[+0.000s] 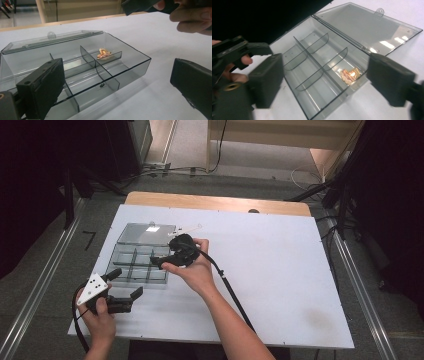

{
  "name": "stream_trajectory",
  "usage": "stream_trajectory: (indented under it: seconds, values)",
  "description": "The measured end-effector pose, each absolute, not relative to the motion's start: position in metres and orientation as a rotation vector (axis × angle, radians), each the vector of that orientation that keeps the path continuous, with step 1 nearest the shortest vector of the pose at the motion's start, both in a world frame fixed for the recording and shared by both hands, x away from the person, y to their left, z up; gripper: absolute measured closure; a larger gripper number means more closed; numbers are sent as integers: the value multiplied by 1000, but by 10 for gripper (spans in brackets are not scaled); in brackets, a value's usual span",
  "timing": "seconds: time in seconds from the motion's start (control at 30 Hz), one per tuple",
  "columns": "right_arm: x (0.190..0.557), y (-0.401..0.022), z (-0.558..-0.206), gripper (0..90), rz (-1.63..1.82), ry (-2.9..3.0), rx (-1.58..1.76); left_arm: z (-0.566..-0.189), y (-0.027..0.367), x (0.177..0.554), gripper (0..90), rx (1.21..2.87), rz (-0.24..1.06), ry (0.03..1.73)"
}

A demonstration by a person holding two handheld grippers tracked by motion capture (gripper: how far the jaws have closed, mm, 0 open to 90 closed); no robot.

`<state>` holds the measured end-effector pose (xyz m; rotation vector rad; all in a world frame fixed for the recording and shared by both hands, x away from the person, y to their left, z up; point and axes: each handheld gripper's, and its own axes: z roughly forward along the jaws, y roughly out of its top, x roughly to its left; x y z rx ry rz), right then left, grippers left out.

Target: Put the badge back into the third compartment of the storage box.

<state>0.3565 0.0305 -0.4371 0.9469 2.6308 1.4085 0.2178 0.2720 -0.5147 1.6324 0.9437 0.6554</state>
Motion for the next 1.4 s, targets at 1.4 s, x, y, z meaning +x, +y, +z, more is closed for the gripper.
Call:
stream_trajectory:
  seconds: [1.4]
  values:
    - [332,-107,-428,0,1524,2427,1005,-515,272,217,0,1635,662,946]
